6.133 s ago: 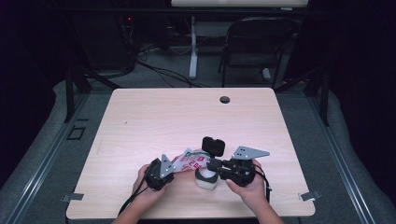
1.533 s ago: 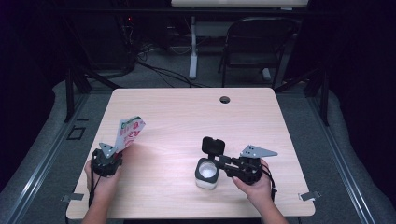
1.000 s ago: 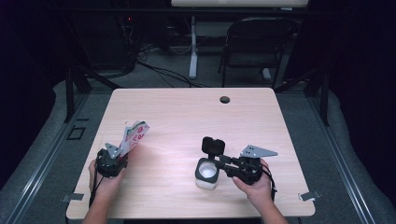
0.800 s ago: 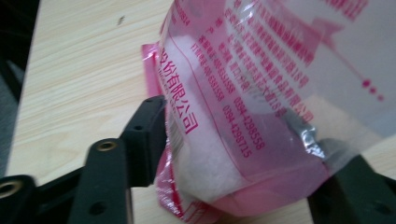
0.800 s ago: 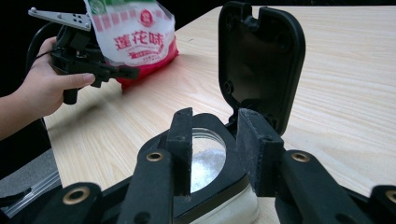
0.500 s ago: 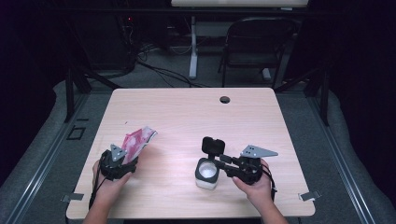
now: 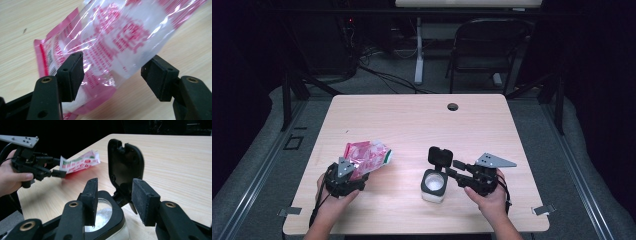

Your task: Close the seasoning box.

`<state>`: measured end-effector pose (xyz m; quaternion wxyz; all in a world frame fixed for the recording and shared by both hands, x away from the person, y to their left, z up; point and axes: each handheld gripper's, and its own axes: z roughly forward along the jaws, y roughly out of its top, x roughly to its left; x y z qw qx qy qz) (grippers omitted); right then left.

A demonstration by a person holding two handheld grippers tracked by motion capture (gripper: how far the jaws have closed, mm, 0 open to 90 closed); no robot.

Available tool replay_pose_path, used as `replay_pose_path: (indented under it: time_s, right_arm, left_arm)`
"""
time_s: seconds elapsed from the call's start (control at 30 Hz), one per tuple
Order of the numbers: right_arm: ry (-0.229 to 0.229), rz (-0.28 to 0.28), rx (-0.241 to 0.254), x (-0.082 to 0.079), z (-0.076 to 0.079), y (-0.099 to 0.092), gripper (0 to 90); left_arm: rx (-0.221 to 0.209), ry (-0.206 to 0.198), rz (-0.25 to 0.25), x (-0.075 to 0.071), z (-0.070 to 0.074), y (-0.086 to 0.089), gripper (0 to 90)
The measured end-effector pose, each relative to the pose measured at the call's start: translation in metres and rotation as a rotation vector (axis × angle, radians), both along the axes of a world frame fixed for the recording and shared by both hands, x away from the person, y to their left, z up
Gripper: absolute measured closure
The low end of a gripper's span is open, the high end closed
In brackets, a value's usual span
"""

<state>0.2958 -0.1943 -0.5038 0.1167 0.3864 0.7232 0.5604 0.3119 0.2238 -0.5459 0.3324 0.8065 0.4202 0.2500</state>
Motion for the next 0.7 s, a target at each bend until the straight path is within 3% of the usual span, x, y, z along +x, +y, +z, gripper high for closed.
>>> replay_pose_path:
  time_s: [0.17,0.37,0.47,0.53,0.7]
  right_arm:
    - [-0.002,-0.044,-0.001,0.003,0.001,-0.004,53.7]
    - [0.014,-0.055,0.000,0.012,0.001,0.001,54.1]
    - [0.016,-0.054,-0.032,0.020,0.002,0.003,54.6]
    - [0.023,-0.063,-0.031,0.024,0.003,0.004,54.6]
    - [0.045,-0.050,-0.033,0.035,0.004,0.003,57.0]
  left_arm:
    - [-0.011,0.008,-0.035,-0.001,-0.002,-0.009,34.9]
    - [-0.069,0.005,-0.069,-0.002,-0.002,-0.017,35.1]
    - [-0.066,0.003,-0.082,-0.003,-0.002,-0.019,35.1]
    - [-0.052,0.007,-0.097,-0.003,-0.003,-0.020,35.1]
    - [-0.070,0.009,-0.092,-0.003,-0.003,-0.020,35.5]
